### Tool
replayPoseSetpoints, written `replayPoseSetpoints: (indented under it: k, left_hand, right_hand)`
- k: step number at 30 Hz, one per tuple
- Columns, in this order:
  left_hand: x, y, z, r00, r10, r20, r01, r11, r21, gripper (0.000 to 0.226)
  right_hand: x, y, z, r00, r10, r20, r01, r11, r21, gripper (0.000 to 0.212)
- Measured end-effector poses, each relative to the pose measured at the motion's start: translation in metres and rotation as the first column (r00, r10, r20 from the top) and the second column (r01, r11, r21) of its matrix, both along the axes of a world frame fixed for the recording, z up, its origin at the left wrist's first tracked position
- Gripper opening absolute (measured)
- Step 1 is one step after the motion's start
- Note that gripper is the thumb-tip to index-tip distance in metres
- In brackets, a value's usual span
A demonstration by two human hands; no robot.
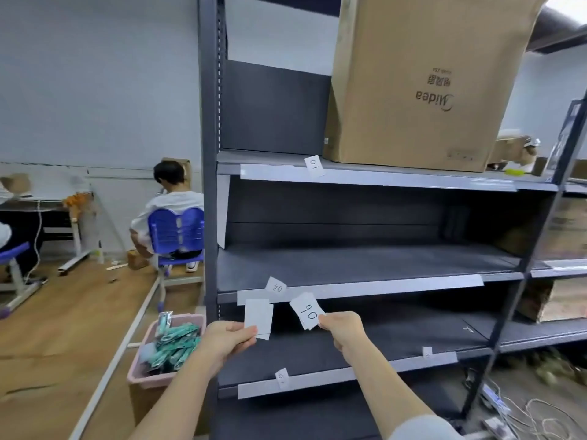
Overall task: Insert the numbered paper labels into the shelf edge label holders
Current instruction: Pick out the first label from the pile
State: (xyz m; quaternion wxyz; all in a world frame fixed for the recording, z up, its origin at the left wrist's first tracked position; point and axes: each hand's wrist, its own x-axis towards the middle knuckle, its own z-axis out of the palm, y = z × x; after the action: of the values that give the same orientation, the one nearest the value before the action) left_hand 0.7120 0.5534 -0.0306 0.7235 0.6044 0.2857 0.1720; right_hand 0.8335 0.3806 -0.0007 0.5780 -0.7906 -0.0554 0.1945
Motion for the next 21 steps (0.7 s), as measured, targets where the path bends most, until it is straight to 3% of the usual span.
replayPoseSetpoints:
  k: [2,11,16,21]
  left_hand:
    - [0.008,-0.006,0.000,1.000,-0.007,0.011,0.007,1.000,-0.025,0.010]
    - [0.070,-0.012,-0.001,0.999,-0.043,0.003,0.043,0.996,-0.075,0.015]
    - [0.142,-0.017,-0.005,1.000,-0.017,0.018,0.018,0.998,-0.068,0.014]
    - [0.231,-0.029,-0.001,0.999,0.041,0.018,-0.040,0.999,-0.033,0.017]
  right_hand:
    - [0.002,-0.008,0.002,1.000,-0.025,0.006,0.025,1.000,-0.009,0.031]
    - [0.053,-0.019,0.002,0.999,-0.038,-0.015,0.038,0.999,0.002,0.031]
    - [0.133,-0.027,-0.007,0.999,-0.049,0.007,0.050,0.999,-0.018,0.031]
    - [0.238,-0.038,-0.001,0.999,-0.042,0.004,0.042,0.993,-0.108,0.014]
